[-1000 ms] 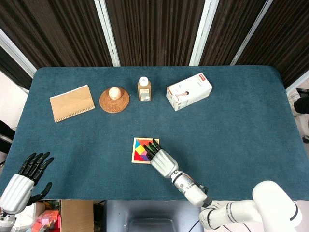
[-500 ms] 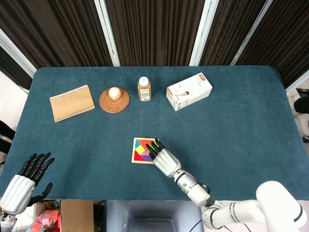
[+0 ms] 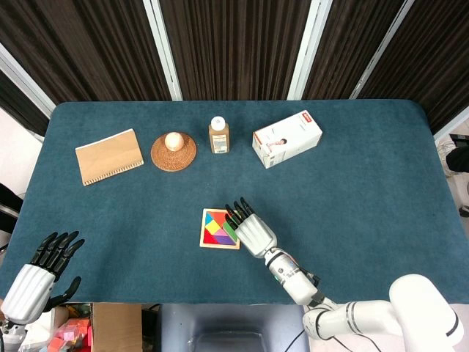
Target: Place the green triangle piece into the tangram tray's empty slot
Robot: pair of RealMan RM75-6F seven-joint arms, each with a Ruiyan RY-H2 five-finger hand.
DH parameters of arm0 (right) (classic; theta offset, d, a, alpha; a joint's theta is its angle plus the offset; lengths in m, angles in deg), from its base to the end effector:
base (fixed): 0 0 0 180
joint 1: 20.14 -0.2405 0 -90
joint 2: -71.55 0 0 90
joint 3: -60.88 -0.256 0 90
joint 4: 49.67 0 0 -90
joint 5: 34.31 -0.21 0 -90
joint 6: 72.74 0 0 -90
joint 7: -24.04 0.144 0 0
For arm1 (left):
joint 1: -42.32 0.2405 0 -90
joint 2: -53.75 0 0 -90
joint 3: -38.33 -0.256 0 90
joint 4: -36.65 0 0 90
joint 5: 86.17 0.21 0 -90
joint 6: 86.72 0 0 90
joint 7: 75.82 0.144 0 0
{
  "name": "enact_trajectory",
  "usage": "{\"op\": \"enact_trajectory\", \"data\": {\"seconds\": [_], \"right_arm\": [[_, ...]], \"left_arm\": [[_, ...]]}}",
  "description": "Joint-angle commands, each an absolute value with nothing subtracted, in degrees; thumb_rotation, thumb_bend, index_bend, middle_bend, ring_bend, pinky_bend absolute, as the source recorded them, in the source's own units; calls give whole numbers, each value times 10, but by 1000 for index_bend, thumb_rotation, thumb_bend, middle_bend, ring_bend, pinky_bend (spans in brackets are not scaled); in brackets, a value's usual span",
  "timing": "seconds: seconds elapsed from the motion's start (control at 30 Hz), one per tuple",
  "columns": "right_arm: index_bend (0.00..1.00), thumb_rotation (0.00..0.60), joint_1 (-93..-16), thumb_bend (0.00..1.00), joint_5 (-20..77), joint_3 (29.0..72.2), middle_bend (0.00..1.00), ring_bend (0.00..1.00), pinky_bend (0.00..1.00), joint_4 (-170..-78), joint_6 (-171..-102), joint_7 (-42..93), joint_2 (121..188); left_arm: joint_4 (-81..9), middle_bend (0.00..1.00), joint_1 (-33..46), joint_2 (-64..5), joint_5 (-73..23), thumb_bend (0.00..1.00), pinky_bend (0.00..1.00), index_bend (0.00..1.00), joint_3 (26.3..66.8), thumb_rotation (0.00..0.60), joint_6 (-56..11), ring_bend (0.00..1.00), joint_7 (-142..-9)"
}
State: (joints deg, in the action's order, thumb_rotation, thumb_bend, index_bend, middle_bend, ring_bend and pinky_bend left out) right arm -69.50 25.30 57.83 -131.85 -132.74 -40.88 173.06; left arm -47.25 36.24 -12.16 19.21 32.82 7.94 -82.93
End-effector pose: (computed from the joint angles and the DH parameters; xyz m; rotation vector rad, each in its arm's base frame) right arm -0.1009 -0.3046 -0.0901 2.1199 -0.1734 0.5432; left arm -0.2913 0.1501 0.1432 -1.6871 -0.7813 -1.1230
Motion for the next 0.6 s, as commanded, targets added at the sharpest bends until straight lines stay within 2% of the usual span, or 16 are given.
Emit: {"op": "enact_trajectory", "data": {"seconds": [0.03, 0.6], "right_arm": [[203, 600, -708, 435, 213, 556, 11, 0, 0, -1282, -1312, -422, 1756], [252, 600, -714, 434, 200, 576, 12, 0, 0, -1277, -1313, -442, 1762]], "left_arm": [[-473, 0, 363, -121, 189, 452, 19, 0, 330, 600, 81, 0, -830], [-473, 0, 362, -119, 191, 452, 19, 0, 329, 600, 81, 0, -834]]}}
